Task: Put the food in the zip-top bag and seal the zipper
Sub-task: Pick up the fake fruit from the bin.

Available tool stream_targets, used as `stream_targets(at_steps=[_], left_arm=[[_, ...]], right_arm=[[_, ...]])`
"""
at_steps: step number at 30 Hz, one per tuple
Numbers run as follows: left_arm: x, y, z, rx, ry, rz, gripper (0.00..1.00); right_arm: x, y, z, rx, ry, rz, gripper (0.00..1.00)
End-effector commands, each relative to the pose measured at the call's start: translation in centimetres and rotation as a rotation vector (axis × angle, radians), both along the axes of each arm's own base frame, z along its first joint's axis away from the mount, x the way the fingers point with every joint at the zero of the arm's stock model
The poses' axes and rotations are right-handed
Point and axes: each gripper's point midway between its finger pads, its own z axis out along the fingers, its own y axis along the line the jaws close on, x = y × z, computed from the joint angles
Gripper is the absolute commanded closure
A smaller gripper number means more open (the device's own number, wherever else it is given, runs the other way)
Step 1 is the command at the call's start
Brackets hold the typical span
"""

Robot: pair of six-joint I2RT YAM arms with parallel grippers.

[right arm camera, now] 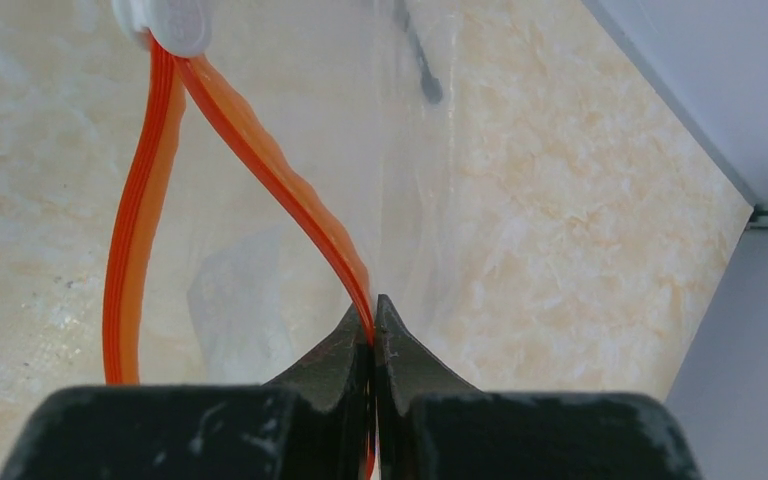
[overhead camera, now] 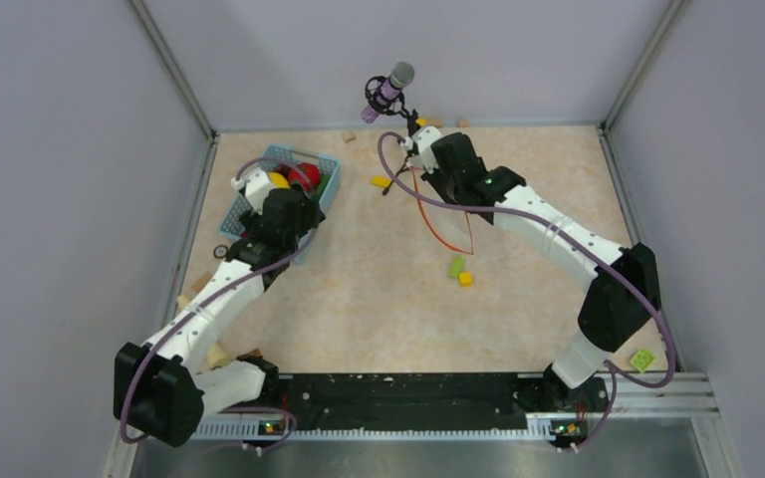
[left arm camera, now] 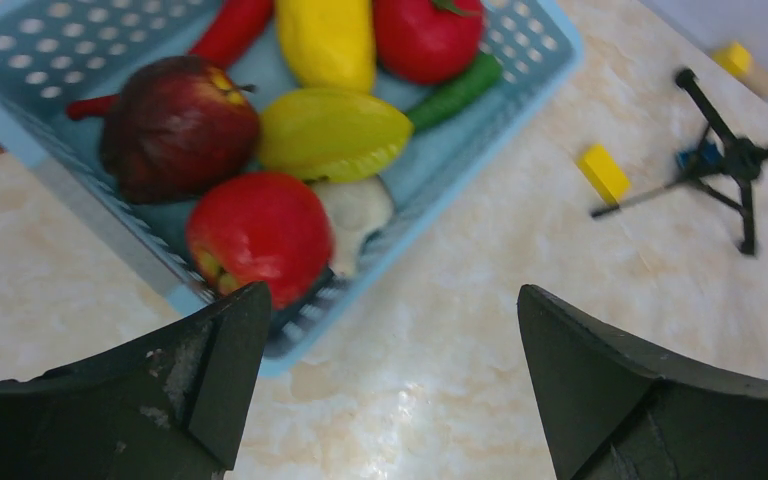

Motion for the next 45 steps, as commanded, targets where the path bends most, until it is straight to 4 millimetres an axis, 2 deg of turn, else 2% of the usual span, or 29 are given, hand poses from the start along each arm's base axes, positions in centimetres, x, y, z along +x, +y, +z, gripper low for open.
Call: stream_targets(at_steps=[1, 5, 12, 20, 27, 41, 45], left_arm=[[1.7, 3.9, 0.0, -0.033, 0.051, 0.174, 0.02], [3.3, 4.5, -1.2, -0.054, 0.065, 0.185, 0.02], [4.0, 7.3, -3.7, 0.020, 0.154, 0.277, 0.02], [4.6, 7.4, -7.0, 0.085, 0.260, 0.220, 0.02], [4.8, 7.2, -8.6, 0.099, 0.327, 0.183, 0.07], [5.0, 6.8, -12.4, 0.101, 0.454, 0.176, 0.19], [5.1, 6.9, -13.0, 0.103, 0.476, 0.190, 0.28]], right_arm=[[1.9, 0.3, 2.4, 0.091, -0.053, -0.056, 1.00], [2.1, -0.3, 2.5, 0.073, -0.069, -0.091, 1.00], [2.3, -0.3, 2.2, 0.065, -0.066, -0.091, 1.00], [2.5, -0.1, 1.9, 0.060, -0.059, -0.082, 1.00], [2.5, 0.0, 1.8, 0.055, -0.055, -0.069, 1.00], [2.4, 0.2, 2.0, 0.082, -0.050, -0.052, 1.00], [2.4, 0.3, 2.0, 0.085, -0.052, -0.046, 1.00]])
